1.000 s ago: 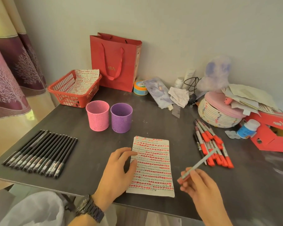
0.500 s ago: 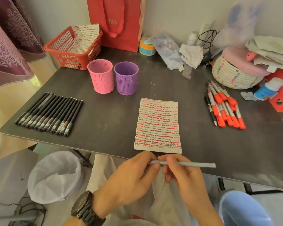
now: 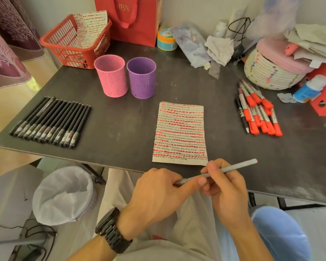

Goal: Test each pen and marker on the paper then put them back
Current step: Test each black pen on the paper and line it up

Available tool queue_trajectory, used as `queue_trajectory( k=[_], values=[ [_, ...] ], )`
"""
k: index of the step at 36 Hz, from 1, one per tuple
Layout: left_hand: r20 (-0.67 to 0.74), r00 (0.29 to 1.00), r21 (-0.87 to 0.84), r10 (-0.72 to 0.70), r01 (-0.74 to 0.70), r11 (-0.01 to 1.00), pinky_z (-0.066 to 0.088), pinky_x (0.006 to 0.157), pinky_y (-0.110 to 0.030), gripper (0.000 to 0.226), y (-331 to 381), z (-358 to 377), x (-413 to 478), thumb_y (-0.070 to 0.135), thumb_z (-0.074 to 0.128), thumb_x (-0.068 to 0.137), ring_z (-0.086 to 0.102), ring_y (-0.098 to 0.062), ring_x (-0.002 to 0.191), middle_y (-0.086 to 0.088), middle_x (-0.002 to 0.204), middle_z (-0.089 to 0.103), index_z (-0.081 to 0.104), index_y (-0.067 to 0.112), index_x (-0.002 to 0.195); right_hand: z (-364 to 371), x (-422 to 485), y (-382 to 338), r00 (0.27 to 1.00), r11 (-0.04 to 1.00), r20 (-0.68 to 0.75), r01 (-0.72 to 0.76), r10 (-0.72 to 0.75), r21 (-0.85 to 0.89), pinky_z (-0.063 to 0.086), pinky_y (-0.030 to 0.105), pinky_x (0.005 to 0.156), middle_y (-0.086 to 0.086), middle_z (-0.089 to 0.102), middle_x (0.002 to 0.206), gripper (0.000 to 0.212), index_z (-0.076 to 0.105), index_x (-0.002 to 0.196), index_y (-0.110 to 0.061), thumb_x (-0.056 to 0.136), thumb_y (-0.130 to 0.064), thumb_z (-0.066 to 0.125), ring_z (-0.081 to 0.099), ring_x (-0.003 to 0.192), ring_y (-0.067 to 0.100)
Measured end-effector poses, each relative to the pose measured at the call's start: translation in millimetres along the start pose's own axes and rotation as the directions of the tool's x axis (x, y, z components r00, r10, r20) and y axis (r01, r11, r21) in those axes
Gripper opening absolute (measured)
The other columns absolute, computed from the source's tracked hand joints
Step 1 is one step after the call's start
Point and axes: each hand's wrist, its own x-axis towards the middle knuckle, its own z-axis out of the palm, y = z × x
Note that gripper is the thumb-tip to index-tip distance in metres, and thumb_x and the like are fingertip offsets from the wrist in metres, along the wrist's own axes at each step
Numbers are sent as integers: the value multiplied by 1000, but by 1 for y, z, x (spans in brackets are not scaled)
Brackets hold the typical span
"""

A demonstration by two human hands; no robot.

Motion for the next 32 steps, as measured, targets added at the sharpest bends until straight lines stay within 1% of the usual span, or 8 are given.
queue_trajectory(
  k=[3, 6, 11, 13, 17, 24, 28, 32],
  values=[
    [-58, 997, 15, 59, -58, 998, 27, 50, -26, 76, -6, 2, 2, 102, 26, 67, 44, -10, 53, 17, 54, 49, 46, 29, 71, -6, 7, -2, 999, 998, -45, -5, 8, 64, 40, 22, 44, 7, 50, 49, 27, 65, 66, -16, 89, -28, 60, 46, 42, 19],
    [-166, 975, 48, 150, -144, 988, 33, 55, -22, 56, -20, 4, 9, 88, 43, 80, 47, -3, 68, 19, 68, 50, 34, 34, 68, -16, 22, -5, 995, 993, -100, 1, 11, 121, 40, 23, 43, 9, 55, 53, 26, 68, 72, -16, 90, -26, 52, 48, 41, 23],
    [-320, 916, 164, 242, -198, 966, 35, 79, -22, 31, -36, 9, 34, 55, 60, 86, 50, -7, 90, 14, 93, 55, 39, 32, 92, -15, 52, -2, 992, 994, -125, 6, -20, -108, 50, 27, 47, 7, 64, 61, 16, 69, 79, -21, 91, -29, 63, 60, 50, 19],
    [-279, 935, 173, 220, -177, 969, 32, 89, -17, 32, -40, 12, 43, 51, 63, 86, 52, -6, 97, 14, 100, 56, 45, 30, 102, -13, 60, 3, 990, 969, -109, 58, -86, -242, 48, 25, 45, 3, 60, 56, 22, 64, 79, -18, 94, -34, 67, 56, 46, 17],
    [-266, 941, 231, 212, -151, 961, 28, 99, -15, 41, -45, 19, 49, 51, 63, 84, 55, -6, 98, 16, 97, 55, 56, 23, 113, -7, 67, 14, 989, 942, -107, 64, -105, -330, 47, 22, 42, 6, 63, 54, 27, 63, 77, -16, 98, -33, 63, 58, 42, 16],
    [-338, 912, 212, 232, -166, 963, 35, 101, -20, 43, -46, 23, 51, 52, 65, 81, 56, -5, 97, 23, 96, 45, 59, 21, 110, -2, 67, 25, 980, 885, -124, 82, -154, -458, 48, 17, 47, -2, 65, 54, 29, 62, 69, -21, 87, -42, 71, 60, 43, 11],
    [-353, 905, 222, 236, -164, 961, 40, 102, -27, 40, -45, 26, 51, 51, 66, 80, 59, -7, 100, 15, 101, 59, 58, 20, 104, -2, 68, 30, 974, 842, -101, 121, -203, -526, 49, 14, 50, -8, 65, 53, 29, 61, 64, -26, 88, -31, 75, 63, 46, 8],
    [-335, 914, 239, 230, -154, 959, 33, 103, -21, 37, -47, 27, 53, 52, 67, 80, 58, -6, 104, 14, 112, 64, 52, 23, 99, -5, 68, 36, 973, 820, -87, 129, -212, -557, 49, 12, 49, -12, 64, 53, 29, 60, 65, -13, 90, -16, 74, 63, 47, 4]
  ],
)
